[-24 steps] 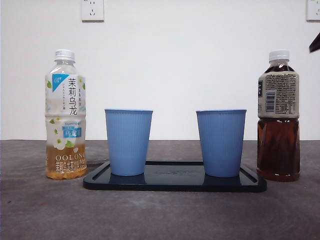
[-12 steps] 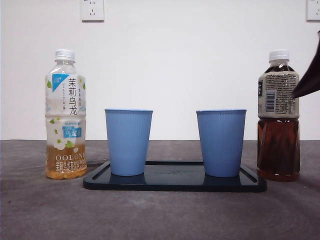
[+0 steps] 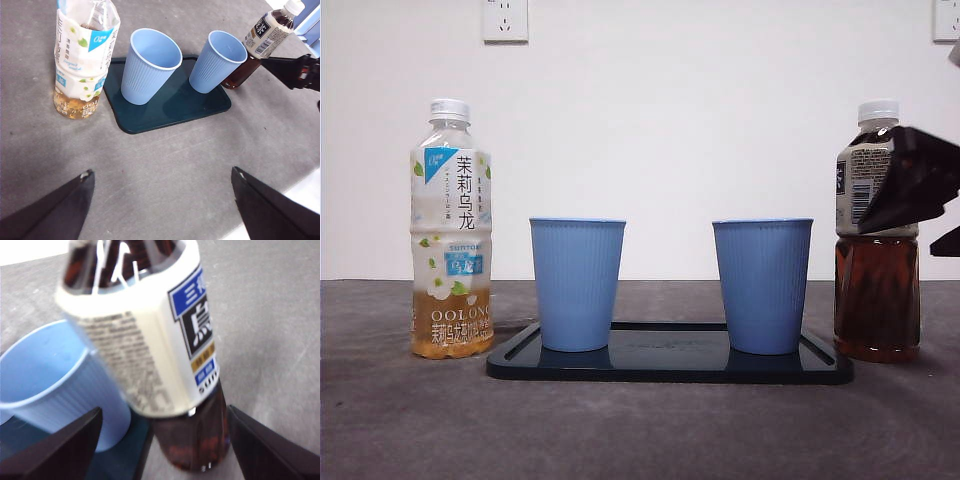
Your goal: Pour the drink into the cup
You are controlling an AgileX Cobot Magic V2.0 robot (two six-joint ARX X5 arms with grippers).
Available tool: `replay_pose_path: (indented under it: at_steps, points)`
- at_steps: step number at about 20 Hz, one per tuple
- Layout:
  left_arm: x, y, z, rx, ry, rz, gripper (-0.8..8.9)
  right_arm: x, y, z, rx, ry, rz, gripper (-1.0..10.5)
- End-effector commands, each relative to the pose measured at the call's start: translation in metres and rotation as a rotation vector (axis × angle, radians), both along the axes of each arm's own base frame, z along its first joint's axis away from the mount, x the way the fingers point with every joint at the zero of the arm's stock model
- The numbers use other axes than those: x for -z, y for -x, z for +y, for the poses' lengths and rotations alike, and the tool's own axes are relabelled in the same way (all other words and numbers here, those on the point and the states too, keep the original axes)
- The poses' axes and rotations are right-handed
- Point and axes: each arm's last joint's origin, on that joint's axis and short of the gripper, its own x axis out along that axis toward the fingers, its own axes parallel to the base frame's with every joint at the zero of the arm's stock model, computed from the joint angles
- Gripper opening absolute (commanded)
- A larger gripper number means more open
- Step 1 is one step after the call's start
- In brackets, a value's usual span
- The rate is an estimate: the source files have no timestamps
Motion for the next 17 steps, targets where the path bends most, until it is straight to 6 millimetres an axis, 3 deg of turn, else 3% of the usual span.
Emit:
replay_pose_path:
  at_steps: [1, 17]
  points:
    - [-0.007, 0.0, 0.0, 0.011, -0.003, -0.042, 4.39, 0.006, -0.007, 0.002, -0.008, 0.016, -0.019, 4.1]
    - [-0.007, 0.0, 0.0, 0.011, -0.003, -0.05, 4.37, 0.039, -0.036, 0.007, 0.049, 0.023, -0.086, 4.3]
